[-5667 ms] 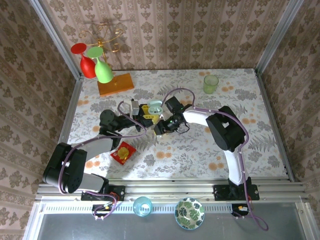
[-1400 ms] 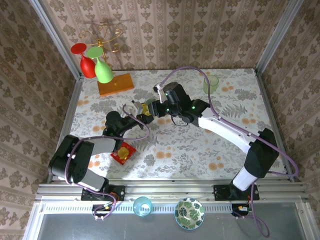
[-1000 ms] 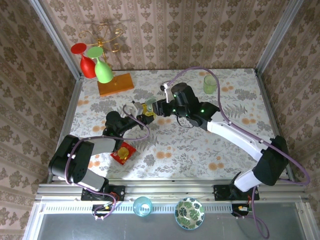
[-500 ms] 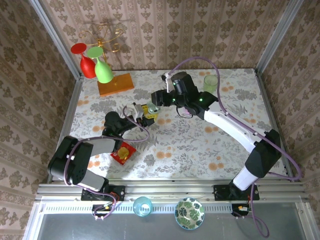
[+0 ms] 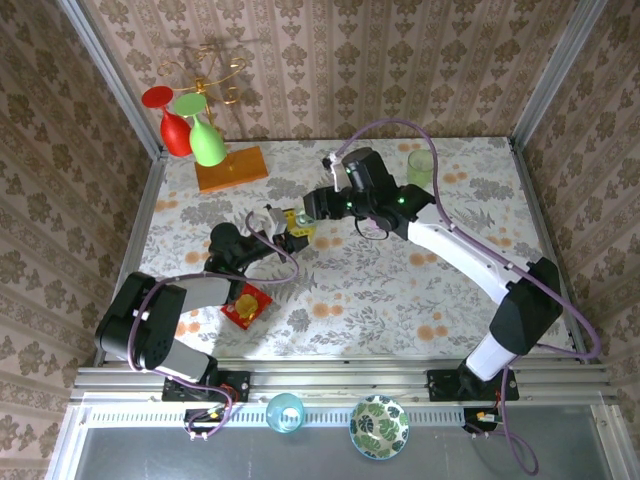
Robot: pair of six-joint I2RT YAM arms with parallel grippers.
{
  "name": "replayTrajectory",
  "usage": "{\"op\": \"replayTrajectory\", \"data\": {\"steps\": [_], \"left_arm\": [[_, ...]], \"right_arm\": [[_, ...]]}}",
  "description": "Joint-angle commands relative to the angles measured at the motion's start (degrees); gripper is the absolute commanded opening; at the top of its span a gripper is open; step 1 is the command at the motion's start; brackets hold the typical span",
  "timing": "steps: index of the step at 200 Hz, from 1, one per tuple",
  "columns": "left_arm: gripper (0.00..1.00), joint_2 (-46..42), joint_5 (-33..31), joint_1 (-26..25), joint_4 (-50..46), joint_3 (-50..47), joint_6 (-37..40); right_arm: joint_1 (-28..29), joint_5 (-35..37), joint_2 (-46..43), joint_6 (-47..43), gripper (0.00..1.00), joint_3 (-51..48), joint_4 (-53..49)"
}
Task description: Insert wireless bluetooth earbuds into charging case
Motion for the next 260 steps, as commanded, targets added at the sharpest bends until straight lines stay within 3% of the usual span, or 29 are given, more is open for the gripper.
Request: {"op": "replayTrajectory", "data": {"steps": [1,33,52,76,103,127,161,203,260], "left_arm": [[0.21,-2.4,-0.66,-0.28,3.48,0.2,-1.07],[0.21,-2.83,-0.48,-0.16,3.52,0.07,-1.59],[0.21,-3.01,-0.03,-0.24,3.68,0.33,-1.68],[0.21,-3.96,0.02,-0.29,3.82,0.67,-2.03],[0.21,-5.28,-0.3,-0.29,3.68,0.94,-2.46],[0.21,-5.69,-0.71,-0.31,3.68,1.3,-2.56],[0.21,-5.35,-1.95,-0.28,3.63,1.52,-2.29],[0.21,-5.13,-1.88,-2.14,3.55,2.18,-2.78],[0.21,-4.99,-2.11,-2.56,3.26,2.53,-2.55]], "right_arm": [[0.28,-1.6,-3.12,-1.06,0.56,-2.37,-1.35],[-0.19,-1.97,-6.29,0.86,0.59,-5.04,2.29],[-1.69,-4.3,-8.58,5.43,0.72,-8.34,7.17],[-5.7,-14.71,-10.79,15.28,0.84,-15.41,18.51],[-9.19,-26.4,-10.06,30.56,0.86,-22.79,35.02],[-9.36,-31.55,-7.72,39.78,0.85,-26.63,46.73],[-8.99,-34.56,-4.38,52.41,0.79,-31.39,66.2],[-8.34,-35.8,-0.97,58.93,0.67,-32.41,74.92],[-8.16,-36.43,2.54,64.33,0.32,-32.15,80.89]]}}
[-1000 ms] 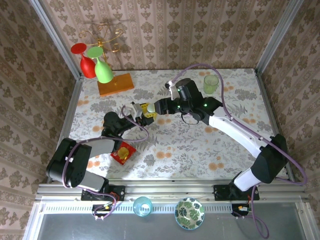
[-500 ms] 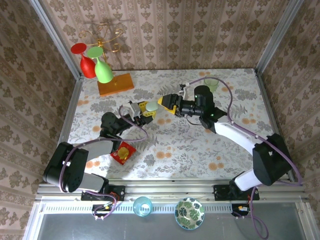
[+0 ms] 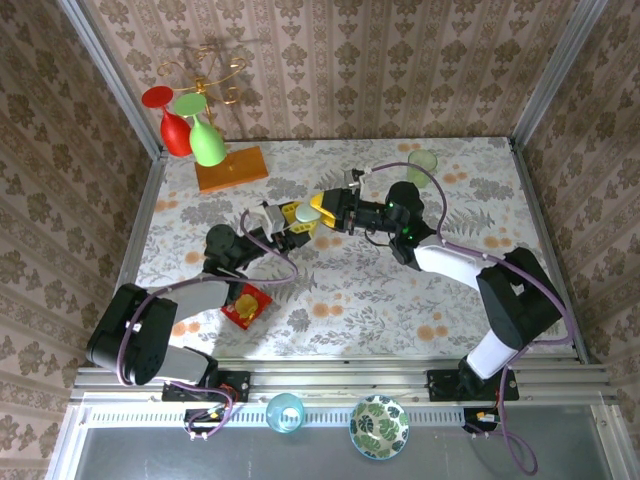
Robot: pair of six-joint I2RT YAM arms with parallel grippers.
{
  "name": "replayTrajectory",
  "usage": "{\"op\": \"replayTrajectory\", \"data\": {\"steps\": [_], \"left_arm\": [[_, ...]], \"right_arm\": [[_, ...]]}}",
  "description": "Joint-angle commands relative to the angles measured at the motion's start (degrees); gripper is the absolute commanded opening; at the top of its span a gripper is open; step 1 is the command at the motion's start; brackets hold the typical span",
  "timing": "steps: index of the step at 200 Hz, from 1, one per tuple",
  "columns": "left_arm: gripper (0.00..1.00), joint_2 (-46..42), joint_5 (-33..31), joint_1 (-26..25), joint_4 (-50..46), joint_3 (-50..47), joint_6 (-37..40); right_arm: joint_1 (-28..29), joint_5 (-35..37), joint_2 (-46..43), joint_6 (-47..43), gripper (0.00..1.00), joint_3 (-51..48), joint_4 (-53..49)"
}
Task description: Insert wireless bluetooth earbuds into charging case
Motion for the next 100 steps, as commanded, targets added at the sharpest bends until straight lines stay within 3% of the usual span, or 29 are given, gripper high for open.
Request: {"op": "replayTrajectory", "data": {"steps": [1,27,49,56,66,72,100], "left_arm": [[0.21,-0.31,-0.03,-0.2,1.3,1.39,-0.54],[0.21,-0.49,-0.55,-0.25,0.26,1.26,0.34],[0.24,-0.49,-0.95,-0.2,-0.36,1.22,1.03],[0.32,-0.49,-0.95,-0.13,-0.81,1.17,1.21],[0.57,-0.73,-1.04,-0.04,-1.76,1.1,1.62],[0.67,-0.97,-1.34,-0.05,-2.38,0.96,2.12],[0.91,-2.8,-1.87,0.05,-7.0,-0.12,5.49]], "right_arm": [[0.37,-2.0,1.03,3.3,0.32,-0.04,6.03],[0.28,-2.1,0.99,3.54,0.22,-0.13,6.36],[0.03,-1.94,0.81,3.5,0.2,-0.17,6.17],[-0.14,-1.83,0.78,3.37,0.2,-0.18,5.92],[-0.63,-1.3,0.66,3.05,0.2,-0.51,5.65],[-0.97,-0.86,0.68,2.78,0.2,-0.79,5.31],[-2.55,1.79,0.07,0.0,0.19,-1.87,1.48]]}}
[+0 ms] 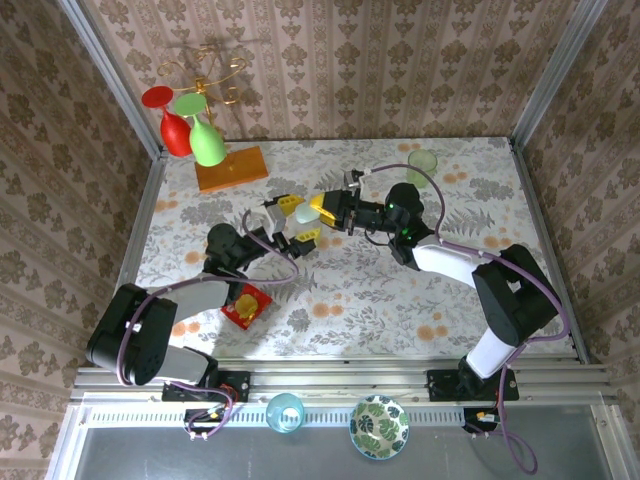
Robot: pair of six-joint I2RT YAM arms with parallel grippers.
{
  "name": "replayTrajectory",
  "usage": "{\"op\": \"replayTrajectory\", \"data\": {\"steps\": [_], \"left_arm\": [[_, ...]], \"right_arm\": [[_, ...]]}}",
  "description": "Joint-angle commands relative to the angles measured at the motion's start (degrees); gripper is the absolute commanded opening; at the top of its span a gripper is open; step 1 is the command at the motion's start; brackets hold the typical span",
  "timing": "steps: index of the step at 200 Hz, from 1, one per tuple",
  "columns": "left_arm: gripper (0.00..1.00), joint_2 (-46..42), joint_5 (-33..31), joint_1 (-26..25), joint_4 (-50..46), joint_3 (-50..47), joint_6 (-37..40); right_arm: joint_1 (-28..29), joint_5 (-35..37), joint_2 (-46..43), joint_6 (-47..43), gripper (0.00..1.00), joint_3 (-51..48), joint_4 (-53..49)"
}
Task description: Insert wireless bluetooth earbuds into charging case
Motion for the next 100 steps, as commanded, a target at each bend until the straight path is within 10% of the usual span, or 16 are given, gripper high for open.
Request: {"op": "replayTrajectory", "data": {"steps": [1,100], "left_arm": [[0.91,-2.7,-0.7,-0.05,-4.23,-0.26,3.38],[1.0,-10.35,-5.49,-6.24,-37.43,-1.76,19.23]], "right_arm": [[-1.52,2.18,-0.91,-2.77,0.19,-1.27,-1.47],[-6.98,19.6,-1.27,-24.39,0.2,-5.92,-32.01]]}}
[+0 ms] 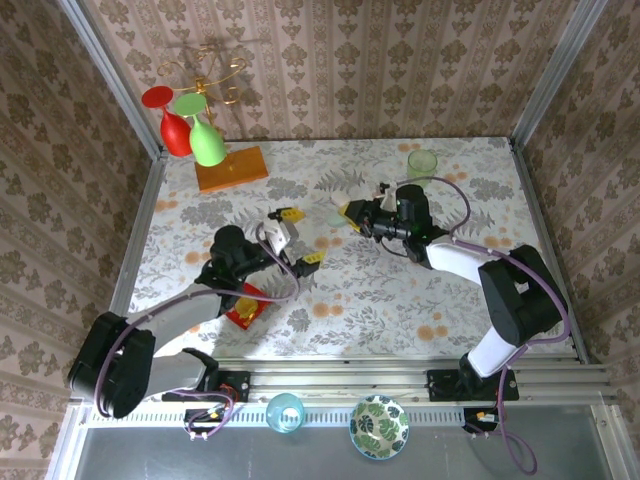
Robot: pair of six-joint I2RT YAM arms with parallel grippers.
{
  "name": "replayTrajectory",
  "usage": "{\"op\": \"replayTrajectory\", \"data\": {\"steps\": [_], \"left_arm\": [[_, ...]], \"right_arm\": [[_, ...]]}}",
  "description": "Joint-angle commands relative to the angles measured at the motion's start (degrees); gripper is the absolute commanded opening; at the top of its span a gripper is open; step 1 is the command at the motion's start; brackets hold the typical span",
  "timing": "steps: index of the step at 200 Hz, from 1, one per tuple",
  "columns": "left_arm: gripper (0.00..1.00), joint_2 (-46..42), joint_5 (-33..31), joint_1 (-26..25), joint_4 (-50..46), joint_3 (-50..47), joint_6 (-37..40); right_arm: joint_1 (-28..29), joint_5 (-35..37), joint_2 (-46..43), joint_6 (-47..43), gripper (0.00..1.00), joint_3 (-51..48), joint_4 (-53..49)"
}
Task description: Insert wireless bluetooth earbuds into charging case
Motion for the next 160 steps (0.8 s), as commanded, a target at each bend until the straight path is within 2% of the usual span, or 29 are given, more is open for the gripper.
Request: {"op": "replayTrajectory", "data": {"steps": [1,73,105,128,160], "left_arm": [[1.0,-0.07,-1.37,-2.2,-10.88,-0.52,5.4],[1.0,2.46,-2.15,-3.23,-11.7,-0.35,6.47],[1.0,2.64,-1.83,-3.19,-12.07,-0.09,6.49],[1.0,2.88,-2.1,-3.21,-11.87,0.05,6.24],[1.0,2.91,-4.01,-2.89,-10.3,-0.04,4.41]], "right_arm": [[-0.41,5.86,-0.09,-5.48,0.2,-1.84,-6.0],[-0.51,12.69,7.52,-8.47,0.2,-5.02,-7.95],[-0.55,14.33,8.74,-9.03,0.24,-6.12,-8.05],[-0.64,15.86,7.93,-9.93,0.36,-6.39,-9.28],[-0.81,20.64,3.69,-13.51,0.63,-5.72,-15.28]]}}
